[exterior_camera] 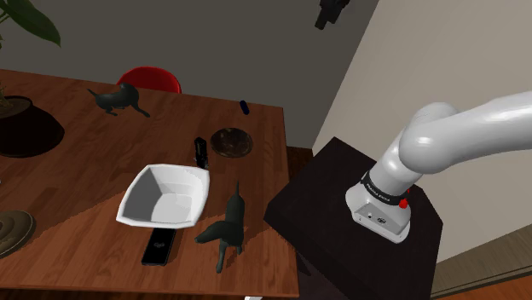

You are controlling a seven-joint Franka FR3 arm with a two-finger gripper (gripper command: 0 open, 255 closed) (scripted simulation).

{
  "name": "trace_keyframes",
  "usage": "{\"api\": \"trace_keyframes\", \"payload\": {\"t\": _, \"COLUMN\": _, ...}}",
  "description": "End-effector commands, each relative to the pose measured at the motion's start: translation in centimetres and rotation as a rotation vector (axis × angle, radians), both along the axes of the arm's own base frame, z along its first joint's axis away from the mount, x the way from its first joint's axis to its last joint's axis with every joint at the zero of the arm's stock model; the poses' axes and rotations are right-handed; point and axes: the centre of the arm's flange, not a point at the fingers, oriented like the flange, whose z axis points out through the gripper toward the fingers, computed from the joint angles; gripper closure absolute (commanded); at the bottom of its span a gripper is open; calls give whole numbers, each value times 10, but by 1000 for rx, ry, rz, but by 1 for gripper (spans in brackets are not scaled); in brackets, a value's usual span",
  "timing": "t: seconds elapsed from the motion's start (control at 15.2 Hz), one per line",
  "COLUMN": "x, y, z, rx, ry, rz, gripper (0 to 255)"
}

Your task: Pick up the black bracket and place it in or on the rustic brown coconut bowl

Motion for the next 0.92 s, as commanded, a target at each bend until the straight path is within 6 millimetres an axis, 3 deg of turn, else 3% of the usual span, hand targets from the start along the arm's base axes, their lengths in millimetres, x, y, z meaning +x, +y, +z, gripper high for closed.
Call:
{"api": "trace_keyframes", "payload": {"t": 0.0, "x": 0, "y": 0, "z": 0, "rx": 0, "ry": 0, "rz": 0, "gripper": 0}}
{"api": "trace_keyframes", "payload": {"t": 0.86, "x": 90, "y": 69, "z": -132, "rx": -20, "ry": 32, "rz": 83, "gripper": 0}}
